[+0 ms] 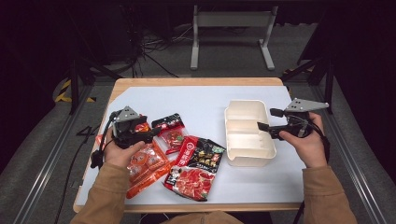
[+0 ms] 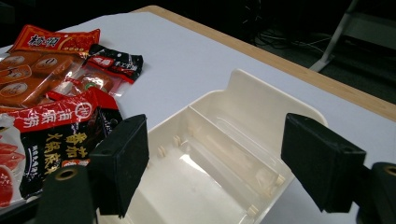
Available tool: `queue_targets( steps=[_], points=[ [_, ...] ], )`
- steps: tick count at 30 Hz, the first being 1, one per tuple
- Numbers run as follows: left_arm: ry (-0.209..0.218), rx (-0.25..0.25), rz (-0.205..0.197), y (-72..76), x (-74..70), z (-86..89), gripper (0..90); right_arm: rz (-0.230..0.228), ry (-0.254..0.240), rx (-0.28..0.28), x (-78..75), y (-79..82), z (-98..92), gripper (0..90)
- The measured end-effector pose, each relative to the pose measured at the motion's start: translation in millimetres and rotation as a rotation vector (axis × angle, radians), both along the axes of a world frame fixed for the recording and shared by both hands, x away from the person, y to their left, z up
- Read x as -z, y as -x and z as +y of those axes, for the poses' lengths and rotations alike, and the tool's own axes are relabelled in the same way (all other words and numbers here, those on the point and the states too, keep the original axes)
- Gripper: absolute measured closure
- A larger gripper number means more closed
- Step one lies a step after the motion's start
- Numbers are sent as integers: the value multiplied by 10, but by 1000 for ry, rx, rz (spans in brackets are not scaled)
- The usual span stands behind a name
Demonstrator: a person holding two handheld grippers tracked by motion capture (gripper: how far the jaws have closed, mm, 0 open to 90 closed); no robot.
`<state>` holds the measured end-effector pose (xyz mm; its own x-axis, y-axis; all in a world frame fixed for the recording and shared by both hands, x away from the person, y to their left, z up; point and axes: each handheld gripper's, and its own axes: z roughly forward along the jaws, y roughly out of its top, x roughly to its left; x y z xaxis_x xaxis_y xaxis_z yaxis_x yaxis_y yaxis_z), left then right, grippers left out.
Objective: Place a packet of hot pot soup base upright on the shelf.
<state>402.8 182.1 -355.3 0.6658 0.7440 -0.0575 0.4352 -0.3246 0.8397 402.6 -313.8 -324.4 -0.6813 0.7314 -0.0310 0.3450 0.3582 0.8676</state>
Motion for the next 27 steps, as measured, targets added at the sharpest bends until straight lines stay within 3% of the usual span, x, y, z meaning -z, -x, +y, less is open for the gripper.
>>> queue_targets(
  steps=[12, 16, 18, 20, 23, 27],
  points=[
    [54, 32, -9, 7, -6, -33, 277, -2, -18, -9, 5, -11, -35, 218],
    [72, 48, 8, -4, 7, -113, 265, 30, -37, -38, 6, -4, -48, 143],
    [60, 57, 8, -6, 6, -164, 265, 18, -44, -35, 2, 12, -49, 74],
    [59, 62, 6, -7, 6, -229, 265, 11, -60, -41, -5, 23, -49, 70],
    [61, 76, 6, -12, 2, -298, 264, -3, -42, -38, -16, 35, -34, 99],
    [57, 95, 14, -19, 14, -397, 255, -14, -30, -48, -37, 56, -30, 218]
  ],
)
